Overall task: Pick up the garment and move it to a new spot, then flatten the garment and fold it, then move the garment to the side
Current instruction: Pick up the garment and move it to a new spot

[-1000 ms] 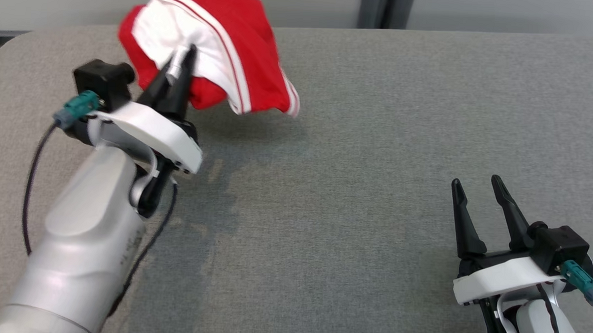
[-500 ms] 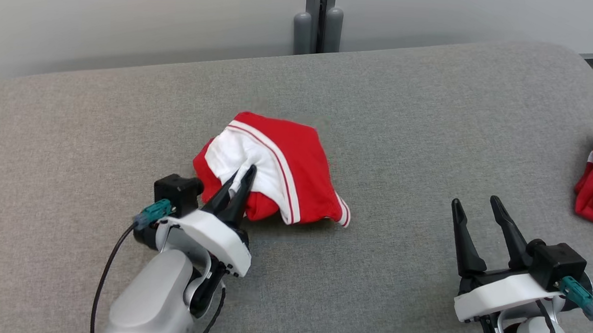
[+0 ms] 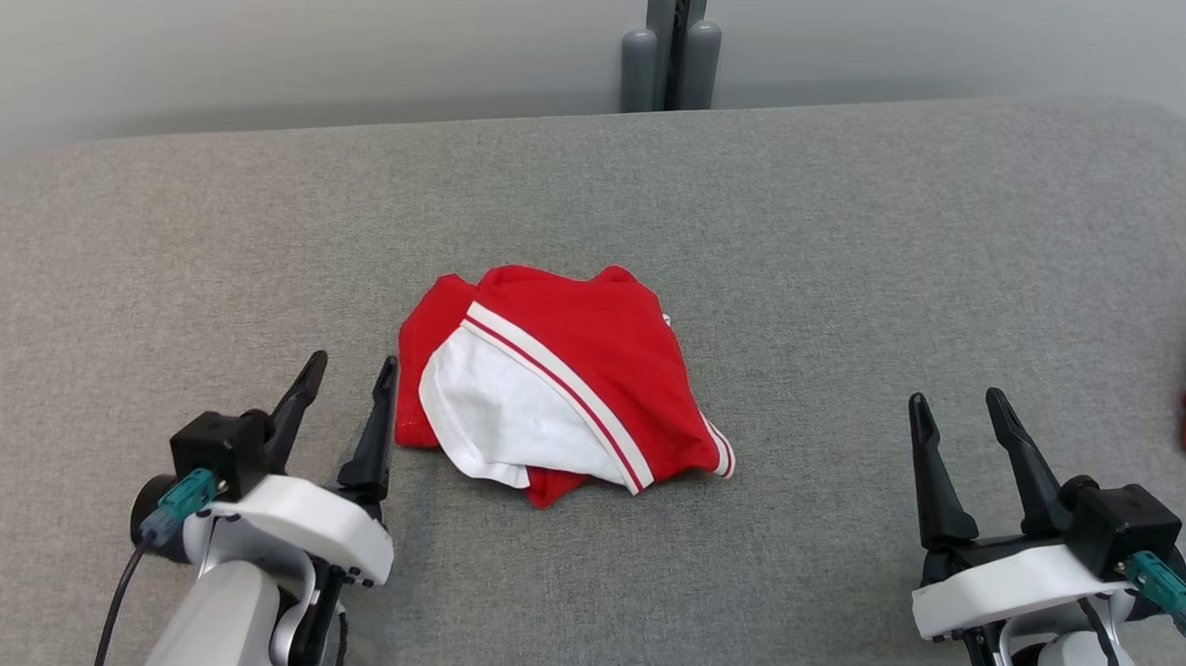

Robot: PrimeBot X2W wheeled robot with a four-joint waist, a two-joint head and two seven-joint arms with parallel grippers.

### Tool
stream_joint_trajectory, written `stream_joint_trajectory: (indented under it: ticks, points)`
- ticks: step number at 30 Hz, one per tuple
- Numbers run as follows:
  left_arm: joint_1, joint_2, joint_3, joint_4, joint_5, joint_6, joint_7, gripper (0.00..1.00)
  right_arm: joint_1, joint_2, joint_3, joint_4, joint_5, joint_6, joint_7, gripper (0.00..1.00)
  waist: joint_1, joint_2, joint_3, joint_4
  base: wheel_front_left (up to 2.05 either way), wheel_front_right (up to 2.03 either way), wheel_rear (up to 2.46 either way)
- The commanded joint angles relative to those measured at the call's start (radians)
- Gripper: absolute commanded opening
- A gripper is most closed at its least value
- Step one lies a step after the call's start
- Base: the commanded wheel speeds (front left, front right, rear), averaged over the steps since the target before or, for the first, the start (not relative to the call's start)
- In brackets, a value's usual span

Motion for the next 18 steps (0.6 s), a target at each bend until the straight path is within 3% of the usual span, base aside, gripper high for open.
stream_joint_trajectory:
  ticks: [1, 11, 18]
  points:
    - [0.021, 0.004, 0.019, -0.017, 0.020, 0.006, -0.002, 1.00, 0.001, -0.005, -0.003, -0.002, 0.004, 0.000, 0.000, 1.00, 0.0000, -0.0001, -0.002, 0.008, 0.00, 0.00, 0.00]
    - [0.190, -0.018, 0.212, -0.129, 0.149, 0.020, -0.002, 1.00, 0.038, -0.005, 0.008, 0.017, -0.008, 0.000, 0.000, 1.00, 0.0000, -0.0001, -0.072, 0.051, 0.00, 0.00, 0.00]
    - [0.283, -0.036, 0.268, -0.172, 0.186, 0.023, -0.002, 1.00, 0.085, -0.005, 0.013, 0.028, -0.016, 0.000, 0.000, 1.00, 0.0000, -0.0001, -0.137, 0.077, 0.00, 0.00, 0.00]
